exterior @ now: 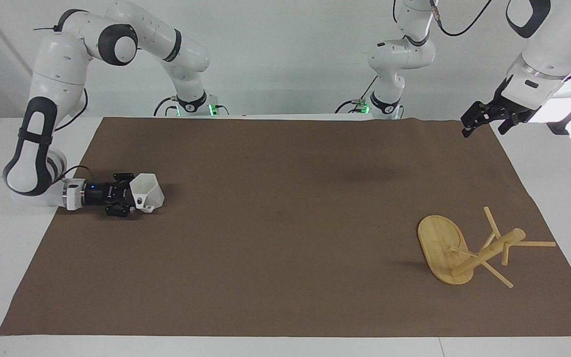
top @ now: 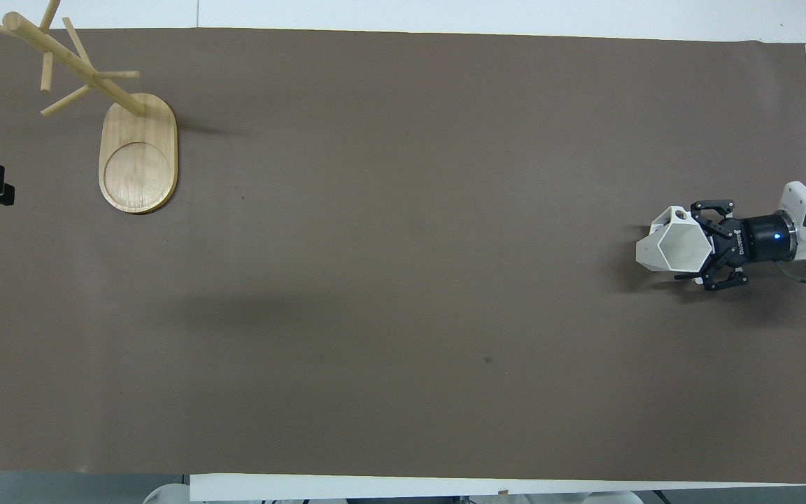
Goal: Hang cup on rack
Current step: 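Lift the white mug with the right gripper toward the table center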
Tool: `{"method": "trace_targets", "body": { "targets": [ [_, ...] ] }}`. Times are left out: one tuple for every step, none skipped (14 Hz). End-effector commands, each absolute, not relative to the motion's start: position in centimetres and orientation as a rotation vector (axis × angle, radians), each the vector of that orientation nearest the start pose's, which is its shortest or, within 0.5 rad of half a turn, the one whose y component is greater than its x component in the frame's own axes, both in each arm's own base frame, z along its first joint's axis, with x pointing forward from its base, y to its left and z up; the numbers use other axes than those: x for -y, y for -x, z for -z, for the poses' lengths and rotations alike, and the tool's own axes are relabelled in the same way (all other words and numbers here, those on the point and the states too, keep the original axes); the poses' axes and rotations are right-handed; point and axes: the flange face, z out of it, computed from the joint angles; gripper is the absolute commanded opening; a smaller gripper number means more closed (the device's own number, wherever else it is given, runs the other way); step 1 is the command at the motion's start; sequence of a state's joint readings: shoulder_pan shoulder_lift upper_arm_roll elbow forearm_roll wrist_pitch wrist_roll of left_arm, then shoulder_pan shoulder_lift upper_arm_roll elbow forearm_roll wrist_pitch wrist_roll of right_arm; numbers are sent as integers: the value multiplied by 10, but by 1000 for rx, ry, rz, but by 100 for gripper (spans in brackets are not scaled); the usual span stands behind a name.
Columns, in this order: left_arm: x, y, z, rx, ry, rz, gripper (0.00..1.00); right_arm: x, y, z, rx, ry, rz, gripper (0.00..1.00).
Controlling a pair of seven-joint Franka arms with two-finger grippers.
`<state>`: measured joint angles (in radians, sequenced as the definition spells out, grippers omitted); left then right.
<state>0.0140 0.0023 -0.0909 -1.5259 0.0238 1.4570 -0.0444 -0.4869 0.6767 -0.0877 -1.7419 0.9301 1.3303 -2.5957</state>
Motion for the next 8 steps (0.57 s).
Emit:
{"method": "trace_targets", "body": {
  "targets": [
    [36,-533,-636,-57,3110,-117,100,215,-520,-200,1444,1319,1053,100],
    [36,-533,-636,-57,3110,-117,100,214,-519,-199,1440,1315,1063,100],
    [36,-534,-636,-57,3110,-115,100,211,-517,-199,1454,1297,1092,100],
    [36,-533,-636,-57,3110,-117,100,203,-517,-197,1459,1279,1103,100],
    [36,-533,-636,-57,3110,-117,100,201,-517,-196,1460,1275,1102,100],
    [37,-533,-636,-59,3110,-117,100,200,-516,-195,1457,1273,1100,100],
    [36,-533,-636,-57,3110,-117,100,200,-516,-195,1458,1272,1101,100],
    [36,-533,-636,-57,3110,-117,100,199,-516,-195,1459,1269,1103,100]
  ]
}}
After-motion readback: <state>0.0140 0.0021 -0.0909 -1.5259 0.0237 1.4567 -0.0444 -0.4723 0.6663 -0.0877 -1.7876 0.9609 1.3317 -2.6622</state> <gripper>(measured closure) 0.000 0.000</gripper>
